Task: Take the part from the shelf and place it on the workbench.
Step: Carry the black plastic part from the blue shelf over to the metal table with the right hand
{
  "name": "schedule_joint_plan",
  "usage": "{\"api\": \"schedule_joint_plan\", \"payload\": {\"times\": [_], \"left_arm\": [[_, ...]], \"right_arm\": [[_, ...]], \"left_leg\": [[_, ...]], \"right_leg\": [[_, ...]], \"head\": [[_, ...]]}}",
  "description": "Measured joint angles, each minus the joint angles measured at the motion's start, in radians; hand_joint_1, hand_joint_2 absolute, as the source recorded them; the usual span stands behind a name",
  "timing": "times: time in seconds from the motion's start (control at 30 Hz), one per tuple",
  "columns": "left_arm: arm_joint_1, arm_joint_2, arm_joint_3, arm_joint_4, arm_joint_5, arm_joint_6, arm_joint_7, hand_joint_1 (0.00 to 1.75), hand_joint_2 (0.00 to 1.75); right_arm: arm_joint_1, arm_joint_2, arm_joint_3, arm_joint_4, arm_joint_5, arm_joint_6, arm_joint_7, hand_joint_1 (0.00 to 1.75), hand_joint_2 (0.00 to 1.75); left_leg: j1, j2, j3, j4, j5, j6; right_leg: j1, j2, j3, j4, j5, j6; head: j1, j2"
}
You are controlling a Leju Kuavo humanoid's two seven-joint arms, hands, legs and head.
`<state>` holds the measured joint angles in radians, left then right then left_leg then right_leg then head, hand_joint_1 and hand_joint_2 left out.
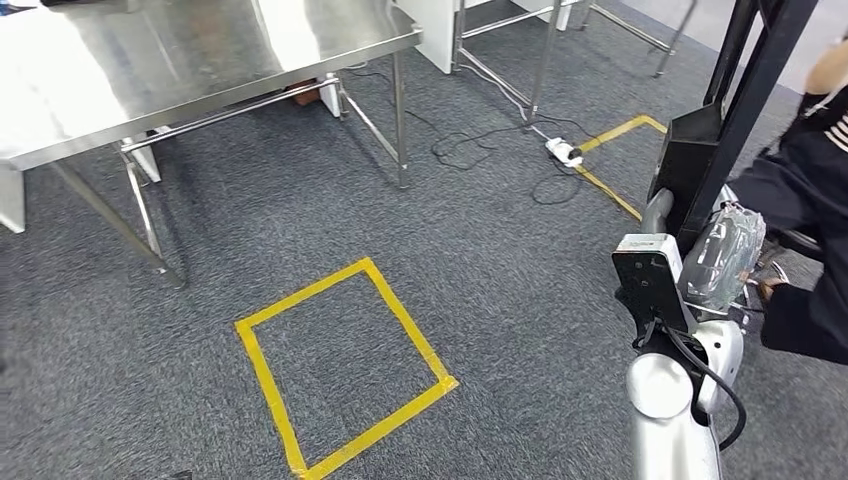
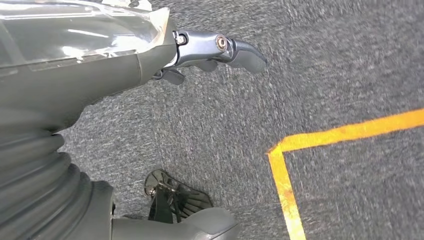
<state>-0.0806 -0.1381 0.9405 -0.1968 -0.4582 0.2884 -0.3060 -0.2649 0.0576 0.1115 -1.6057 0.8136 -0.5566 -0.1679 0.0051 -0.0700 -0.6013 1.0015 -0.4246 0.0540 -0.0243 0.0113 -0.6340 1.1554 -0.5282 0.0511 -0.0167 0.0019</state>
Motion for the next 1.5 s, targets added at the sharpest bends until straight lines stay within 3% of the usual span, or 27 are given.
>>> {"api": "schedule_joint_plan", "payload": {"times": [0.03, 0.07, 0.1, 0.17, 0.2, 0.27, 0.33, 0.4, 0.43, 0.47, 0.53, 0.6, 0.7, 0.8, 1.0, 1.17, 1.23, 1.3, 1.37, 1.4, 1.43, 1.5], "left_arm": [[0.0, 0.001, 0.0, 0.0, 0.0, 0.0, 0.0, 0.0, 1.75], [0.0, 0.003, 0.0, 0.0, 0.0, 0.0, 0.0, 0.0, 1.75], [0.0, 0.004, 0.0, 0.0, 0.0, 0.001, 0.0, 0.0, 1.75], [0.003, 0.007, 0.0, 0.0, 0.003, 0.002, 0.001, 0.0, 1.75], [0.005, 0.007, 0.001, 0.0, 0.004, 0.004, 0.001, 0.0, 1.75], [0.005, 0.009, 0.001, 0.0, 0.009, 0.008, 0.002, 0.0, 1.75], [0.002, 0.01, 0.001, 0.0, 0.014, 0.012, 0.002, 0.0, 1.75], [0.001, 0.011, 0.001, 0.0, 0.018, 0.014, 0.004, 0.0, 1.75], [0.001, 0.01, 0.001, 0.0, 0.019, 0.016, 0.004, 0.0, 1.75], [0.001, 0.011, 0.001, 0.0, 0.02, 0.017, 0.005, 0.0, 1.75], [0.001, 0.012, 0.001, 0.0, 0.02, 0.021, 0.006, 0.0, 1.75], [0.0, 0.013, 0.001, 0.0, 0.02, 0.024, 0.007, 0.0, 1.75], [0.001, 0.012, 0.002, 0.0, 0.025, 0.026, 0.007, 0.0, 1.75], [0.001, 0.012, 0.003, 0.0, 0.028, 0.027, 0.008, 0.0, 1.75], [0.001, 0.011, 0.003, 0.0, 0.027, 0.027, 0.018, 0.0, 1.75], [0.001, 0.012, 0.003, 0.0, 0.025, 0.027, 0.019, 0.0, 1.75], [0.001, 0.01, 0.003, 0.0, 0.025, 0.027, 0.02, 0.0, 1.75], [0.0, 0.009, 0.003, 0.0, 0.025, 0.027, 0.02, 0.0, 1.75], [0.0, 0.007, 0.003, 0.0, 0.025, 0.027, 0.02, 0.0, 1.75], [0.001, 0.006, 0.003, 0.0, 0.024, 0.027, 0.02, 0.0, 1.75], [0.001, 0.005, 0.004, 0.0, 0.024, 0.026, 0.02, 0.0, 1.75], [0.001, 0.002, 0.004, 0.0, 0.024, 0.025, 0.019, 0.0, 1.75]], "right_arm": [[0.0, 0.0, 0.0, 0.0, 0.001, 0.0, 0.0, 1.75, 1.75], [0.0, 0.0, -0.001, 0.0, 0.004, 0.001, 0.001, 1.75, 1.75], [0.0, 0.0, -0.002, 0.0, 0.006, 0.002, 0.002, 1.75, 1.75], [-0.002, 0.001, -0.006, 0.0, 0.01, 0.007, 0.006, 1.75, 1.75], [-0.005, 0.002, -0.007, 0.0, 0.011, 0.013, 0.007, 1.75, 1.75], [-0.013, 0.004, -0.01, 0.002, 0.013, 0.027, 0.008, 1.75, 1.75], [-0.019, 0.005, -0.012, 0.007, 0.012, 0.038, 0.009, 1.75, 1.75], [-0.023, 0.005, -0.013, 0.015, 0.008, 0.045, 0.009, 1.75, 1.75], [-0.027, 0.006, -0.013, 0.02, 0.006, 0.048, 0.009, 1.75, 1.75], [-0.033, 0.006, -0.013, 0.024, 0.003, 0.05, 0.009, 1.75, 1.75], [-0.048, 0.006, -0.013, 0.032, 0.001, 0.051, 0.008, 1.75, 1.75], [-0.065, 0.007, -0.013, 0.038, 0.001, 0.054, 0.008, 1.75, 1.75], [-0.081, 0.007, -0.013, 0.047, 0.014, 0.065, 0.014, 1.75, 1.75], [-0.096, 0.007, -0.012, 0.056, 0.029, 0.074, 0.023, 1.75, 1.75], [-0.113, 0.006, -0.012, 0.066, 0.048, 0.082, 0.036, 1.75, 1.75], [-0.118, 0.007, -0.011, 0.067, 0.049, 0.085, 0.037, 1.75, 1.75], [-0.12, 0.006, -0.012, 0.068, 0.049, 0.085, 0.038, 1.75, 1.75], [-0.123, 0.004, -0.011, 0.068, 0.05, 0.085, 0.039, 1.75, 1.75], [-0.12, 0.002, -0.011, 0.069, 0.054, 0.085, 0.041, 1.75, 1.75], [-0.118, 0.001, -0.012, 0.07, 0.057, 0.085, 0.043, 1.75, 1.75], [-0.116, 0.001, -0.012, 0.07, 0.06, 0.085, 0.044, 1.75, 1.75], [-0.116, 0.0, -0.012, 0.07, 0.065, 0.086, 0.047, 1.75, 1.75]], "left_leg": [[0.0, -0.012, -0.003, 0.005, -0.002, -0.006], [-0.001, -0.021, -0.007, 0.01, -0.004, -0.012], [-0.001, -0.029, -0.012, 0.013, -0.004, -0.019], [0.0, -0.039, -0.019, 0.012, 0.0, -0.031], [0.0, -0.03, -0.022, 0.016, -0.004, -0.036], [0.0, 0.015, -0.045, 0.068, -0.037, -0.045], [0.001, 0.057, -0.105, 0.195, -0.102, -0.052], [0.003, 0.066, -0.156, 0.3, -0.138, -0.054], [0.003, 0.066, -0.156, 0.301, -0.128, -0.053], [0.003, 0.067, -0.134, 0.259, -0.101, -0.049], [-0.001, 0.072, -0.055, 0.115, -0.041, -0.035], [-0.006, 0.079, -0.01, 0.027, -0.018, -0.028], [-0.011, 0.078, -0.007, 0.015, -0.015, -0.038], [-0.016, 0.074, -0.008, 0.016, -0.016, -0.035], [-0.025, 0.072, -0.01, 0.019, -0.022, -0.016], [-0.026, 0.069, -0.006, 0.011, -0.021, 0.009], [-0.019, 0.066, 0.007, 0.0, -0.017, 0.02], [-0.015, 0.062, 0.012, -0.004, -0.016, 0.025], [-0.014, 0.057, 0.012, -0.003, -0.017, 0.025], [-0.013, 0.053, 0.013, -0.003, -0.018, 0.023], [-0.011, 0.05, 0.016, -0.002, -0.02, 0.02], [-0.007, 0.045, 0.022, 0.002, -0.027, 0.009]], "right_leg": [[-0.003, 0.015, 0.03, -0.066, 0.027, 0.006], [-0.005, 0.025, 0.05, -0.108, 0.043, 0.005], [-0.004, 0.031, 0.058, -0.129, 0.05, 0.0], [-0.002, 0.021, 0.057, -0.128, 0.053, -0.016], [-0.003, 0.016, 0.057, -0.13, 0.055, -0.022], [-0.005, 0.005, 0.058, -0.132, 0.057, -0.037], [-0.001, -0.006, 0.058, -0.132, 0.055, -0.045], [0.003, -0.018, 0.058, -0.132, 0.054, -0.047], [0.005, -0.022, 0.058, -0.132, 0.054, -0.047], [0.006, -0.025, 0.059, -0.132, 0.054, -0.047], [0.01, -0.029, 0.061, -0.132, 0.053, -0.047], [0.016, -0.032, 0.059, -0.13, 0.051, -0.047], [0.021, -0.035, 0.058, -0.128, 0.048, -0.049], [0.016, -0.038, 0.062, -0.135, 0.051, -0.044], [0.005, -0.04, 0.063, -0.142, 0.054, -0.031], [0.002, -0.04, 0.067, -0.135, 0.061, -0.009], [0.002, -0.033, 0.051, -0.095, 0.039, -0.009], [0.002, -0.022, -0.003, 0.013, -0.011, -0.014], [0.001, -0.017, -0.063, 0.124, -0.049, -0.009], [0.0, -0.016, -0.075, 0.137, -0.051, -0.002], [-0.002, -0.016, -0.064, 0.106, -0.034, 0.006], [-0.007, -0.016, -0.006, -0.029, 0.027, 0.021]], "head": [[0.001, 0.0], [0.002, 0.0], [0.002, 0.0], [0.001, 0.0], [0.0, 0.0], [-0.006, 0.0], [-0.011, 0.0], [-0.012, 0.0], [-0.012, 0.0], [-0.012, 0.0], [-0.011, 0.0], [-0.011, 0.0], [-0.009, 0.0], [-0.008, 0.0], [-0.008, 0.0], [-0.009, 0.0], [-0.006, 0.0], [-0.003, 0.0], [-0.001, 0.0], [0.0, 0.0], [0.0, 0.0], [0.001, 0.0]]}}
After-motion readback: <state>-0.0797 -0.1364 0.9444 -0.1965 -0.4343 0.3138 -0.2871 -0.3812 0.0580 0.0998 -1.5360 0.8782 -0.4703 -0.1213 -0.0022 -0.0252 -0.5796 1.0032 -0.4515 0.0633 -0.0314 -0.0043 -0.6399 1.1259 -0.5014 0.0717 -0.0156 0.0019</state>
